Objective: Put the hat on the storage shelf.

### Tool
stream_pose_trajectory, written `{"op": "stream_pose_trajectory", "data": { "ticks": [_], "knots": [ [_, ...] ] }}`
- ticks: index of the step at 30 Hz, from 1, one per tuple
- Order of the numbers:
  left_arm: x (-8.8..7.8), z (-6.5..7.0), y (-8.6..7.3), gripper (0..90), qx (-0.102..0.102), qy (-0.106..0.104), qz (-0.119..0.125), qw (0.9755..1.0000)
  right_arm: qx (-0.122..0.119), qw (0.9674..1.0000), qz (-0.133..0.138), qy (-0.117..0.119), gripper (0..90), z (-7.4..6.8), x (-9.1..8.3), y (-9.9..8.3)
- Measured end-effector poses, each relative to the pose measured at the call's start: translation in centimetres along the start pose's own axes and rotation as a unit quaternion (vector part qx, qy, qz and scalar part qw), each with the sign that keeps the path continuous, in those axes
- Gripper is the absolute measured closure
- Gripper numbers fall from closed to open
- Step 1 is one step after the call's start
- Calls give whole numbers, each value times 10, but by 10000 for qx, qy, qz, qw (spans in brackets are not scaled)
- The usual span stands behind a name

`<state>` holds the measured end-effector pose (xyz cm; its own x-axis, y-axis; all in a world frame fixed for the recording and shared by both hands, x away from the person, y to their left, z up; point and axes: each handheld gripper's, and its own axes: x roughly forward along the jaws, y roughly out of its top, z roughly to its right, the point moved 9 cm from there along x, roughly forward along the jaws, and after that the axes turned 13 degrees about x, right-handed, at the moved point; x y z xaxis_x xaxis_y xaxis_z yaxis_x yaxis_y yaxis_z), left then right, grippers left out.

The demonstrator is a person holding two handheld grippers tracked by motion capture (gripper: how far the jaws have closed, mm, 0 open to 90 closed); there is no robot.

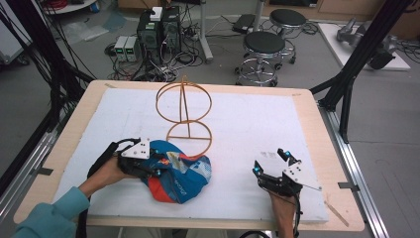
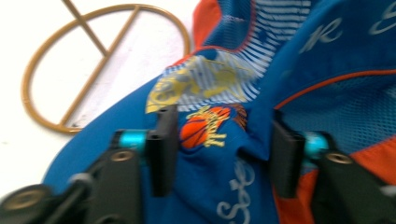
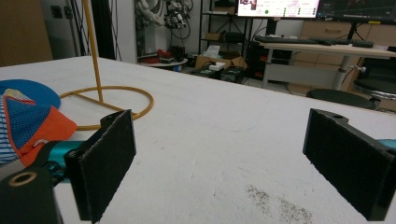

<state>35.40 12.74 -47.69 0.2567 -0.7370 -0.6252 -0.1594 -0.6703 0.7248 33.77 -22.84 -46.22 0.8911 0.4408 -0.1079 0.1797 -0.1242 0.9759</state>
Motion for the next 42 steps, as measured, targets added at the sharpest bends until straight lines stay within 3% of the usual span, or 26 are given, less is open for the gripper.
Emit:
{"op": "stream_pose_trajectory", "data": {
  "ticks": [5, 7, 9, 17, 24, 31, 37, 42],
  "knots": [
    [-4, -4, -1, 646, -177, 56, 35, 9998, -5, 10000, 1, -4, 86, 0, 0, 0],
    [-6, -3, 1, 807, -340, -16, 120, 9993, -2, 10000, 1, 0, 86, 0, 0, 0],
    [-7, -3, 2, 837, -360, 9, 95, 9993, -1, 10000, 1, -1, 85, 0, 0, 0],
    [-14, -2, 8, 859, -728, -13, 288, 9969, 1, 10000, 5, 6, 85, 0, 0, 0],
    [-38, -1, 21, 863, -913, 92, 693, 9934, -19, 10000, 5, 0, 85, 0, 0, 0],
    [-65, -5, 37, 866, -881, 237, 1039, 9904, -31, 10000, 2, -8, 85, 0, 0, 0],
    [-83, -8, 58, 866, -722, 279, 1295, 9885, -26, 10000, 8, -27, 85, 0, 0, 0],
    [-95, -10, 77, 866, -701, 294, 1572, 9846, -33, 10000, 6, -26, 85, 0, 0, 0]
  ]
}}
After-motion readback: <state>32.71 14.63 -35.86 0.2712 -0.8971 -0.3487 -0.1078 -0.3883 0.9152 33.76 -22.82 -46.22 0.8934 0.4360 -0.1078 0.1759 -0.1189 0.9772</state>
